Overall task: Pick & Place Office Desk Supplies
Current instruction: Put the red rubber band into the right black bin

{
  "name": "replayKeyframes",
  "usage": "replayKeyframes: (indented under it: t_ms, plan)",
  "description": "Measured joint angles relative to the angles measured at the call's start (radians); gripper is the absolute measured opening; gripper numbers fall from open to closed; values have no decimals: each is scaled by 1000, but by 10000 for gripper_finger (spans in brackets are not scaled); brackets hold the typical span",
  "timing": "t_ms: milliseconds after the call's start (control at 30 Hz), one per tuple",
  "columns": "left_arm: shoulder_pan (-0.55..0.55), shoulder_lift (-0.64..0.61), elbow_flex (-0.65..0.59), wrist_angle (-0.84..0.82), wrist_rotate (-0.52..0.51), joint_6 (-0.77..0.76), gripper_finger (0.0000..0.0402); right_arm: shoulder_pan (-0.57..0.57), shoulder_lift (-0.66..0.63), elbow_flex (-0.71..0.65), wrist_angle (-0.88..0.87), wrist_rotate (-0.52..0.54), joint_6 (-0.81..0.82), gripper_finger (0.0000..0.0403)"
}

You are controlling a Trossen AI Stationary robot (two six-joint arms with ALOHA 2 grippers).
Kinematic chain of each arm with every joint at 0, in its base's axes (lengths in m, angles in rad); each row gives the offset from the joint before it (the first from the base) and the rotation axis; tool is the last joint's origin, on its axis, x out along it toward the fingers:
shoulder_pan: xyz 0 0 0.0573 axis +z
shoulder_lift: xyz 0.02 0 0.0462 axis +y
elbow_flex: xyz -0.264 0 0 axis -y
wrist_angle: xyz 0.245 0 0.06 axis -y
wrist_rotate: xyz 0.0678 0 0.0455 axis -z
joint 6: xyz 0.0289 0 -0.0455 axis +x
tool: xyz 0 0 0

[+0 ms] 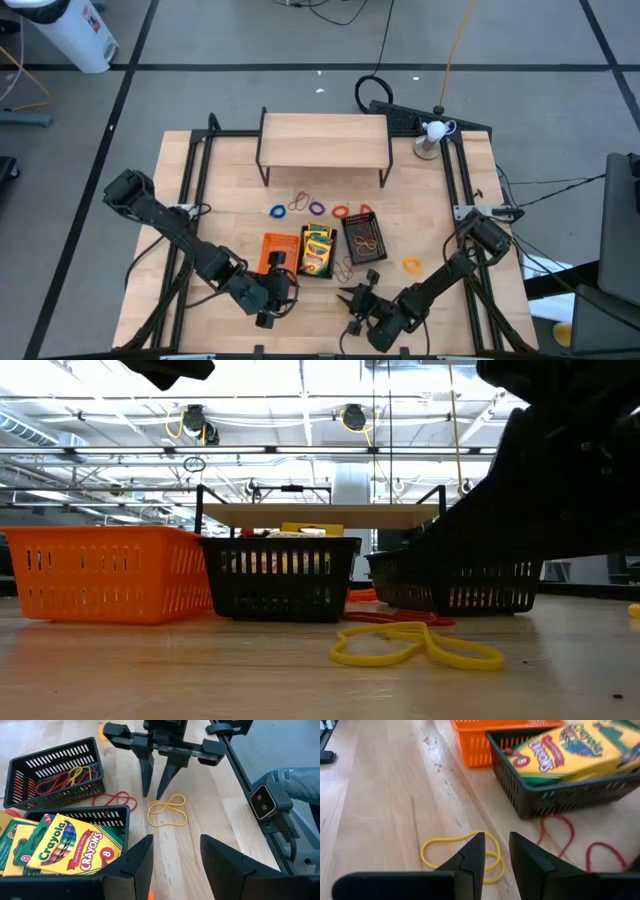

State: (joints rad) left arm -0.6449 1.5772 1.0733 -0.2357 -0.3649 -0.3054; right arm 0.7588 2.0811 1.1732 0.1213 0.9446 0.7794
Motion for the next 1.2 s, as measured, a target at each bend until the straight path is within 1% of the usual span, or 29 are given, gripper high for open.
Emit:
replayKeyframes:
  t_ms: [100,300,633,833,967,1067,1133,1200]
  plan:
    - [0,0,0,0,0,0,163,2,0,0,-30,-4,2,77]
    - [0,0,0,0,0,-15,163,-2,0,0,-160,-6,111,77]
    - [0,0,0,0,0,-18,163,-15,0,0,-200,-9,140,77]
    - [0,0,0,0,0,-18,163,-48,0,0,-230,-81,161,77]
    - [0,0,0,0,0,-18,163,-64,-1,0,-229,-93,136,77]
    - [0,0,0,0,0,-18,163,-78,-4,0,-228,-141,132,75]
    - [0,0,0,0,0,-18,163,-87,-6,2,-236,-183,149,62]
    - [0,0,0,0,0,-18,163,-93,-8,3,-252,-214,172,37]
